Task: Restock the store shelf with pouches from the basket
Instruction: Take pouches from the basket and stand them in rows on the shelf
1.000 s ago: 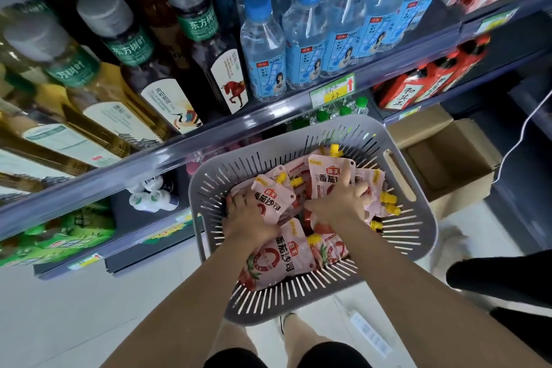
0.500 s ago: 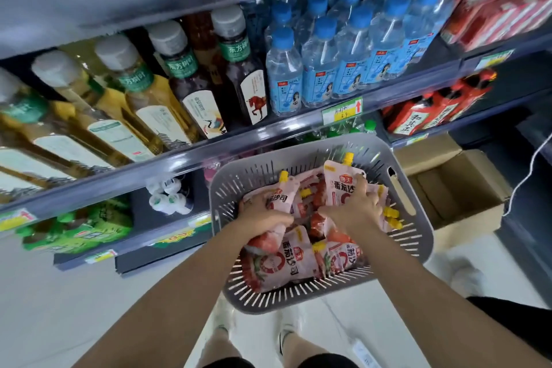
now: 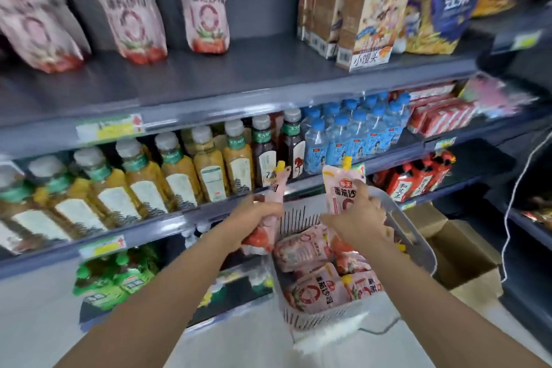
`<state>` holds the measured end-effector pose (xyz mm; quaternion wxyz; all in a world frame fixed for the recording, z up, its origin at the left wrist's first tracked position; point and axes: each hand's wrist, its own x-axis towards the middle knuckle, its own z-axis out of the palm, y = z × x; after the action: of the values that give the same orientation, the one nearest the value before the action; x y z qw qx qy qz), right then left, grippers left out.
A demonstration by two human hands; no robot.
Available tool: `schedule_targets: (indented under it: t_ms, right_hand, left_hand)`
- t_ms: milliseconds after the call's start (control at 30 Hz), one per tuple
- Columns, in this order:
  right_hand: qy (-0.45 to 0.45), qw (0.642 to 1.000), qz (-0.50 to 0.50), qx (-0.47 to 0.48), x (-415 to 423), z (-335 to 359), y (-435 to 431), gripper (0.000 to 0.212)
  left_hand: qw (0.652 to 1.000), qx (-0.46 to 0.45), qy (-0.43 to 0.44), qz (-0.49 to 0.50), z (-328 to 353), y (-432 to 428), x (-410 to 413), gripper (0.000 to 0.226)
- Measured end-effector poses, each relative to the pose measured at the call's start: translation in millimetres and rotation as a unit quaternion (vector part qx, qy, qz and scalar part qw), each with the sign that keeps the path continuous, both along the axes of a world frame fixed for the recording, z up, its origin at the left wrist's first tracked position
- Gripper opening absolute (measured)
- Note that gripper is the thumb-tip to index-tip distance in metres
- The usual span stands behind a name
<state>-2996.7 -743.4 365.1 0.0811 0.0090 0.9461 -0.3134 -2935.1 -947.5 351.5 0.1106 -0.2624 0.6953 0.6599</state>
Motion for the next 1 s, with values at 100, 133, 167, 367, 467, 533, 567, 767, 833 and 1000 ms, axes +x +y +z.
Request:
schedule_targets:
  t_ms: [100, 133, 167, 367, 467, 533, 567, 767, 833, 1000]
  right_hand:
    - [0.048, 0.998, 0.025, -0.024, 39, 33, -36, 0.101]
    - [0.062, 0.997, 0.029, -0.042, 54, 43, -50, 0.102]
    - [0.077, 0.994, 0.034, -0.067, 68, 53, -64, 0.102]
    - [0.174, 0.966, 0.115, -0.154, 140, 102, -151, 0.100]
    - [0.212, 0.946, 0.161, -0.186, 160, 131, -194, 0.104]
    - [0.228, 0.934, 0.184, -0.205, 166, 151, -222, 0.106]
    - [0.237, 0.929, 0.190, -0.213, 166, 161, -236, 0.106]
    - [0.309, 0.897, 0.197, -0.247, 146, 205, -313, 0.107]
    - [0.326, 0.889, 0.188, -0.262, 133, 214, -340, 0.109]
    - [0.341, 0.878, 0.178, -0.284, 94, 225, -402, 0.116]
  left_hand:
    - [0.994, 0.020, 0.064, 0.089, 33, -39, 47, 0.069]
    - [0.988, 0.027, 0.094, 0.116, 44, -52, 64, 0.062]
    - [0.982, 0.021, 0.124, 0.141, 55, -65, 81, 0.054]
    - [0.910, -0.147, 0.281, 0.268, 117, -146, 177, 0.072]
    - [0.865, -0.200, 0.337, 0.312, 147, -182, 208, 0.086]
    - [0.839, -0.238, 0.355, 0.337, 165, -205, 219, 0.097]
    - [0.824, -0.262, 0.361, 0.350, 173, -217, 222, 0.100]
    - [0.732, -0.399, 0.316, 0.454, 211, -287, 205, 0.107]
    - [0.718, -0.410, 0.307, 0.471, 223, -313, 189, 0.109]
    - [0.707, -0.370, 0.286, 0.530, 233, -369, 140, 0.088]
